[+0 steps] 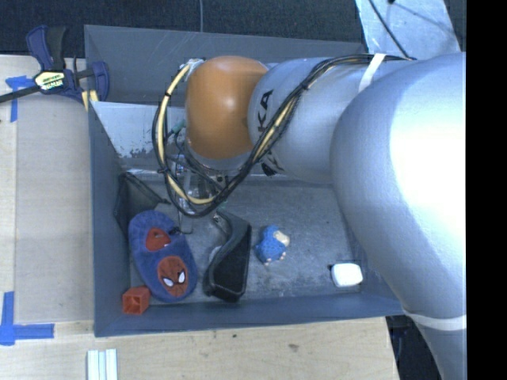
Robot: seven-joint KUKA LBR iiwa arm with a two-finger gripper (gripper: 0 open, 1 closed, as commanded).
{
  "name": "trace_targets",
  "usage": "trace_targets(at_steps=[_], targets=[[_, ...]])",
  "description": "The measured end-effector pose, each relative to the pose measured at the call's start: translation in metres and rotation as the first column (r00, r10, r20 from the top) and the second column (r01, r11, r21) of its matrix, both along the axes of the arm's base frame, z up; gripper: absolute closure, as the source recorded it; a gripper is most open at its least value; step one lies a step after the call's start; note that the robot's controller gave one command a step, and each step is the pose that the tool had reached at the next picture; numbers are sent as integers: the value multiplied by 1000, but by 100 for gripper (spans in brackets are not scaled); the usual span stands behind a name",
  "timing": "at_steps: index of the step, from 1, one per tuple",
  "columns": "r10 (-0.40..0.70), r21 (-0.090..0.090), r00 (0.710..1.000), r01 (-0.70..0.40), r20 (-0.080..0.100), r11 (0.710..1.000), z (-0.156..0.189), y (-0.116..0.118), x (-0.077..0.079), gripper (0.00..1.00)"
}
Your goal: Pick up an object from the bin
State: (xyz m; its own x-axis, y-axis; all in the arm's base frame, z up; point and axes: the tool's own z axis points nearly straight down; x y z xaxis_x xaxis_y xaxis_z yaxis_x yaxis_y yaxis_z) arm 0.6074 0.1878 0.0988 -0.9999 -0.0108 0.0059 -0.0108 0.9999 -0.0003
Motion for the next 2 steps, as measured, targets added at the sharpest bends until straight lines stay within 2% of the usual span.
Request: trace_targets(at_steps=[1,2], targets=[[212,1,977,-212,14,977,-27,3,-27,0],[210,1,978,-210,10,978,-27,2,-27,100]])
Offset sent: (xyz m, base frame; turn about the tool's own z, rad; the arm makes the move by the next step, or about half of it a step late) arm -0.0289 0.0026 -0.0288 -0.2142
